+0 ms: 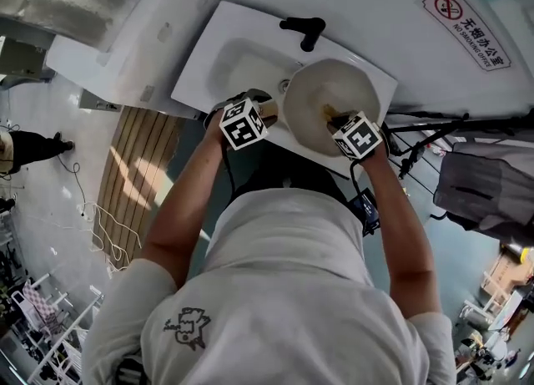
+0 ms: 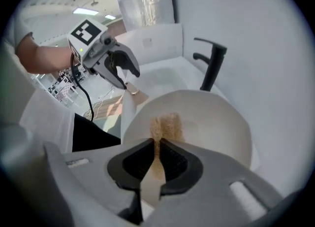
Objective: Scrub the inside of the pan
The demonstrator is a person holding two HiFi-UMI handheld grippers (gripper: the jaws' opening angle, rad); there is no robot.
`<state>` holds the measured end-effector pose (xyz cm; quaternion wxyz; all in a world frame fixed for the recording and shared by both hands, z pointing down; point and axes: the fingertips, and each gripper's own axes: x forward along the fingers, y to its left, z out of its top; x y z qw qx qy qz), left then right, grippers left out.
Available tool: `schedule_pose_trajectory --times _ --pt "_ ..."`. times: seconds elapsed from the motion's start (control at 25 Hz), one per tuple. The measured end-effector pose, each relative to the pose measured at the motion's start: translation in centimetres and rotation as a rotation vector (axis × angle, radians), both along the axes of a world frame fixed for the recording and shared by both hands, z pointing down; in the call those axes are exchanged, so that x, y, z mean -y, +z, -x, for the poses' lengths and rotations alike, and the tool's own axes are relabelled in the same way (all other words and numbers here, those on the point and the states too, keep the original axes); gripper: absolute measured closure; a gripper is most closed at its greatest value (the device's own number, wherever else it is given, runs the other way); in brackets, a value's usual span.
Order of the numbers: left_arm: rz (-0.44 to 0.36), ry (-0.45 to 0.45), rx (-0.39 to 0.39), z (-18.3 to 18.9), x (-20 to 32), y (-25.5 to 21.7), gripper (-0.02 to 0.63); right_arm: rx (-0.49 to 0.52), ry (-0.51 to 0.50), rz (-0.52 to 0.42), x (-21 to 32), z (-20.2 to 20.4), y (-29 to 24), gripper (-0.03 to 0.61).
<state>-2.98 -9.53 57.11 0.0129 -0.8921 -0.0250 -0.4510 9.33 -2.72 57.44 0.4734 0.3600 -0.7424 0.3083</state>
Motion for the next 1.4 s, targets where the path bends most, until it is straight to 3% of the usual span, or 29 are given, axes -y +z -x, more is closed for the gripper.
schedule_pose_trajectory --times 0.28,0.56,0.92,1.2,1.4 --pt "0.070 -0.085 -0.201 -3.1 -3.3 -6.6 0.419 0.103 0.042 -0.293 -1.1 0.4 -9.0 0.541" --pt "-0.007 -0.242 -0.342 -5.6 -6.0 -13.5 0.468 0.255 0.030 -0.546 -6.3 -0.2 -16.4 0.543" --pt "-0.062 -0.338 -0.411 -7.1 -16.5 -18.0 0.518 0.357 -0.025 -0.702 -16.7 -1.9 -23.2 0.543" --pt "-0.075 -0.326 -0.453 -8.0 -24.6 -21.0 0.558 0.433 -0.030 -0.759 -22.5 -2.9 -26.3 0.543" --pt "-0.087 -0.302 -0.498 -7.3 -26.7 -23.5 0.573 0.426 0.003 -0.774 -24.8 -2.2 -27.1 0.543"
